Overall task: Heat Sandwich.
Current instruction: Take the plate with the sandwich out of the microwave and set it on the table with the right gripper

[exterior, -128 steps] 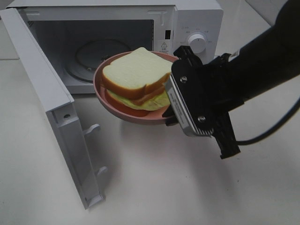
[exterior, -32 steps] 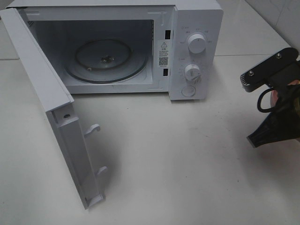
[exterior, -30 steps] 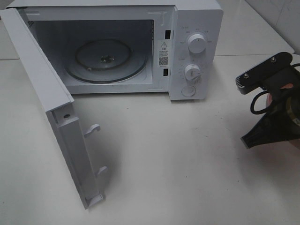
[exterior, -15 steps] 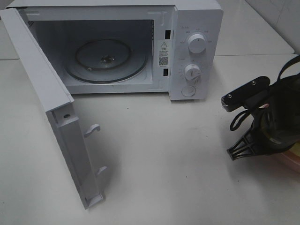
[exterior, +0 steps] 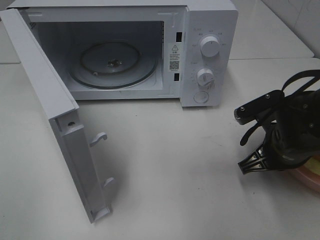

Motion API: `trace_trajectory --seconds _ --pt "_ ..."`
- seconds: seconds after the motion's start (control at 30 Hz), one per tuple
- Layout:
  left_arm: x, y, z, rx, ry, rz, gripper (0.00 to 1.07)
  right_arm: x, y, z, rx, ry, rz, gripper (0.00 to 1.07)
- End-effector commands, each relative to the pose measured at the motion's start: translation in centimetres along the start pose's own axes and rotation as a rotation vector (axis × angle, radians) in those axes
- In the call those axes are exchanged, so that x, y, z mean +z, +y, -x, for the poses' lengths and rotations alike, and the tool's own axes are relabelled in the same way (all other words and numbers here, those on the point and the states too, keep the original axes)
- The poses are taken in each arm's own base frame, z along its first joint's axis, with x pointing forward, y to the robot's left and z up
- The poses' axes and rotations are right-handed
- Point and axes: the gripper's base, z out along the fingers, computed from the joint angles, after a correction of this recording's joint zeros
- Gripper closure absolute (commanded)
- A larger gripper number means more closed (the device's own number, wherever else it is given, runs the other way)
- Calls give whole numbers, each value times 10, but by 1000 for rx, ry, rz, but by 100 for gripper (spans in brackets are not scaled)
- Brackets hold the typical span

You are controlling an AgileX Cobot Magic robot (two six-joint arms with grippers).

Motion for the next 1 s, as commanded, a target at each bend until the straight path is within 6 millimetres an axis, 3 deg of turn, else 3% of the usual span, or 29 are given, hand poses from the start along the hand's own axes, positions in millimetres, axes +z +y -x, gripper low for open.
trace_trajectory --seconds 0.03,0.43,0.63,0.67,1.0 --pt "-2 0 0 0 -28 -9 9 1 -2 1 -5 -6 -23 101" --pt "-2 0 0 0 -28 -9 9 0 -3 1 23 -5 -21 92" --pt "-2 0 0 0 -28 -9 9 -11 -8 3 54 -22 -1 77" --pt "-2 0 0 0 -28 -9 9 -14 -10 4 53 -32 2 70" --pt "-2 0 0 0 -28 -9 9 -45 -24 3 25 -60 79 52"
